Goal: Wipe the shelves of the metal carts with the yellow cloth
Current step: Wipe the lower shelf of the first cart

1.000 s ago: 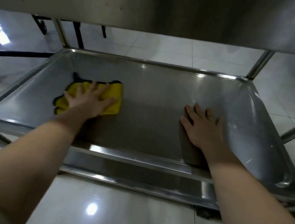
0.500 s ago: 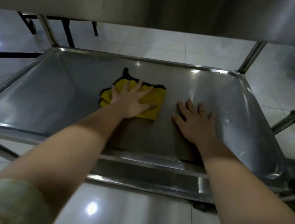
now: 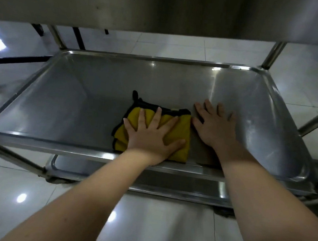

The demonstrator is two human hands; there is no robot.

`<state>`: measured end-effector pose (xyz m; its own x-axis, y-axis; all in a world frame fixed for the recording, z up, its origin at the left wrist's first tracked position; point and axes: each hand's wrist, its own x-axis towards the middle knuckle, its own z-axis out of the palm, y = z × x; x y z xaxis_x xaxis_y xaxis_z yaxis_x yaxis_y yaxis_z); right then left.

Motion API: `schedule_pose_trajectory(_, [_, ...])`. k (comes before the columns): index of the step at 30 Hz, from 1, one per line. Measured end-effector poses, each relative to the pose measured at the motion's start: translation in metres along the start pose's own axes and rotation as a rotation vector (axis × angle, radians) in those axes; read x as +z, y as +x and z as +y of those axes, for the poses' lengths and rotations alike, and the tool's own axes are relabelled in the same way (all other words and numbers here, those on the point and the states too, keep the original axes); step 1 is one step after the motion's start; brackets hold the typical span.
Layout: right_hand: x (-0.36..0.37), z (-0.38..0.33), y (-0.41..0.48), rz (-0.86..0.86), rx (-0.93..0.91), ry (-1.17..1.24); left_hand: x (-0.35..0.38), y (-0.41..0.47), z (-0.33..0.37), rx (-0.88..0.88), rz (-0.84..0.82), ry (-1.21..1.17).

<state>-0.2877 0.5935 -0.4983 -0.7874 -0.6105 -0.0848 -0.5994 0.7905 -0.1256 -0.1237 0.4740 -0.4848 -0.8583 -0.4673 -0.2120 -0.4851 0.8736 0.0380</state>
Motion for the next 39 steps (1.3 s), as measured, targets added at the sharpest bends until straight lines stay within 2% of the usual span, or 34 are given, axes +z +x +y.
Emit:
schedule_pose_trajectory(2, [-0.001,0.001,-0.001,0.01,-0.001,0.009,-0.004,-0.004,-0.045,-0.053,-0.013,-0.004])
schedule_pose_trajectory(5, [-0.002,-0.003,-0.001,0.011,-0.004,0.004,-0.013,-0.012,-0.13,-0.361,-0.028,-0.108])
schedule_pose_trajectory(7, [-0.001,-0.006,-0.002,0.003,0.001,0.002,-0.015,-0.018,-0.147,-0.543,-0.018,-0.139])
schedule_pose_trajectory(8, [-0.001,-0.008,-0.003,0.003,0.005,-0.006,-0.014,-0.016,-0.138,-0.567,-0.025,-0.13])
schedule_pose_trajectory(10, [-0.001,-0.008,-0.002,-0.001,0.007,-0.02,-0.01,-0.007,-0.091,-0.471,-0.014,-0.117])
schedule_pose_trajectory(12, [-0.005,-0.005,0.001,0.004,0.027,0.07,-0.005,0.003,-0.027,-0.276,0.012,-0.092])
schedule_pose_trajectory(14, [-0.016,0.003,0.003,0.046,0.112,0.405,-0.003,0.006,0.029,-0.12,-0.01,-0.065])
schedule_pose_trajectory(16, [-0.033,0.011,-0.003,0.103,0.187,0.791,-0.007,0.004,0.055,-0.027,-0.044,-0.039])
schedule_pose_trajectory(17, [-0.04,0.01,-0.009,0.12,0.185,0.812,-0.012,0.004,0.053,0.007,-0.034,-0.076])
schedule_pose_trajectory(18, [-0.044,0.004,-0.017,0.14,0.159,0.691,-0.02,0.004,0.041,0.026,0.018,-0.159])
schedule_pose_trajectory(20, [-0.039,-0.023,-0.034,0.164,0.098,0.308,-0.036,0.007,0.0,-0.006,0.234,-0.365])
schedule_pose_trajectory(22, [-0.026,-0.064,-0.05,0.07,0.063,0.143,-0.049,0.019,-0.046,-0.082,0.393,-0.412])
schedule_pose_trajectory(24, [-0.009,-0.095,-0.059,-0.061,0.035,0.074,-0.052,0.038,-0.068,-0.092,0.376,-0.43])
schedule_pose_trajectory(26, [-0.002,-0.099,-0.061,-0.11,0.001,-0.001,-0.046,0.058,-0.06,-0.02,0.321,-0.487])
schedule_pose_trajectory(29, [-0.004,-0.06,-0.061,-0.102,-0.02,-0.03,-0.031,0.079,-0.033,0.091,0.29,-0.442])
schedule_pose_trajectory(31, [-0.009,-0.01,-0.06,-0.08,0.005,-0.027,-0.021,0.085,-0.023,0.113,0.236,-0.312])
schedule_pose_trajectory(33, [-0.019,0.054,-0.061,-0.062,0.103,-0.002,-0.014,0.087,-0.018,0.111,0.206,-0.158])
schedule_pose_trajectory(36, [-0.035,0.134,-0.061,-0.057,0.308,0.057,-0.01,0.089,-0.011,0.12,0.233,-0.129])
schedule_pose_trajectory(39, [-0.033,0.144,-0.033,0.006,0.522,0.021,-0.006,0.091,0.003,0.128,0.251,-0.14])
